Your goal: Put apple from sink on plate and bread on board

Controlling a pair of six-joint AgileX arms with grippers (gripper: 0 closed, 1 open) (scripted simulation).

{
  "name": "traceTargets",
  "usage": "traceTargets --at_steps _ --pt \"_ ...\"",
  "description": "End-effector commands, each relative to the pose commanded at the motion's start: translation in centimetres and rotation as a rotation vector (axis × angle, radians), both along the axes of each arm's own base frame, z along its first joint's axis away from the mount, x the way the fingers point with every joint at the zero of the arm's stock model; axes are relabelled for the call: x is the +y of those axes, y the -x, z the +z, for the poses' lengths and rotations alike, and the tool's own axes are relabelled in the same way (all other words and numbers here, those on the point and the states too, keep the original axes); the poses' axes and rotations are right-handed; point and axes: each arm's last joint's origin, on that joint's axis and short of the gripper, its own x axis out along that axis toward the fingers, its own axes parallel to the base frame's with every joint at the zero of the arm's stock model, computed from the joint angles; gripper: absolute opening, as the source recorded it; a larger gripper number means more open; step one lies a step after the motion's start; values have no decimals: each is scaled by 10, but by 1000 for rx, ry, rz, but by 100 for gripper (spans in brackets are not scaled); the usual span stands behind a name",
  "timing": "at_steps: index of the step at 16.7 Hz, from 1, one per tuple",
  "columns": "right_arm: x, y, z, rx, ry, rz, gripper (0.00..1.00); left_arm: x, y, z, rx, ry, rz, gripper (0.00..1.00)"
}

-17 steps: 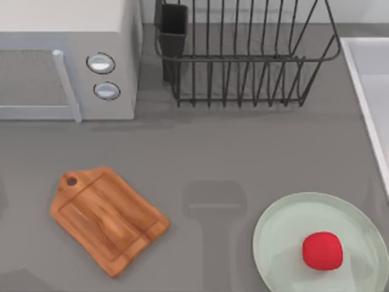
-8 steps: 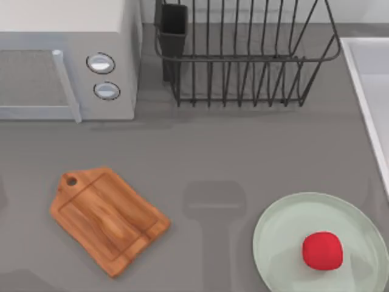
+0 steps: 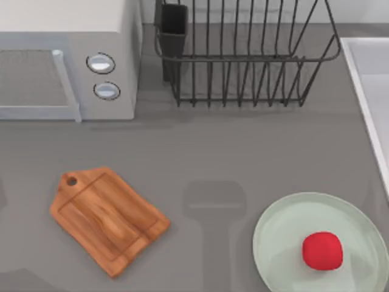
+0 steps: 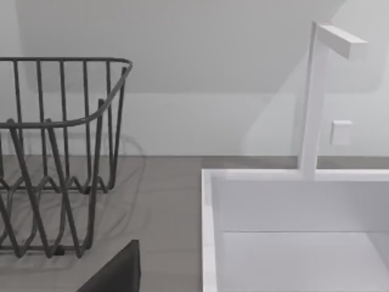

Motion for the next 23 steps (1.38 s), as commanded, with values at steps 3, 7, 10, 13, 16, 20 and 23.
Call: traceTargets --at_steps 3,7,10,13,16,20,23 --pt "0 0 0 0 0 0 100 0 0 0 0 0 0 0" --pt "0 0 0 0 0 0 100 0 0 0 0 0 0 0" --pt "0 0 0 0 0 0 100 3 0 3 -10 -7 7 0" --pt "0 0 0 0 0 0 100 4 -3 28 -17 -12 6 0" --pt "0 0 0 0 0 0 100 3 -1 69 -2 0 4 0" --pt "0 0 0 0 0 0 100 2 0 101 -8 -6 5 0" --pt "0 0 0 0 0 0 100 2 1 100 -7 -5 6 0"
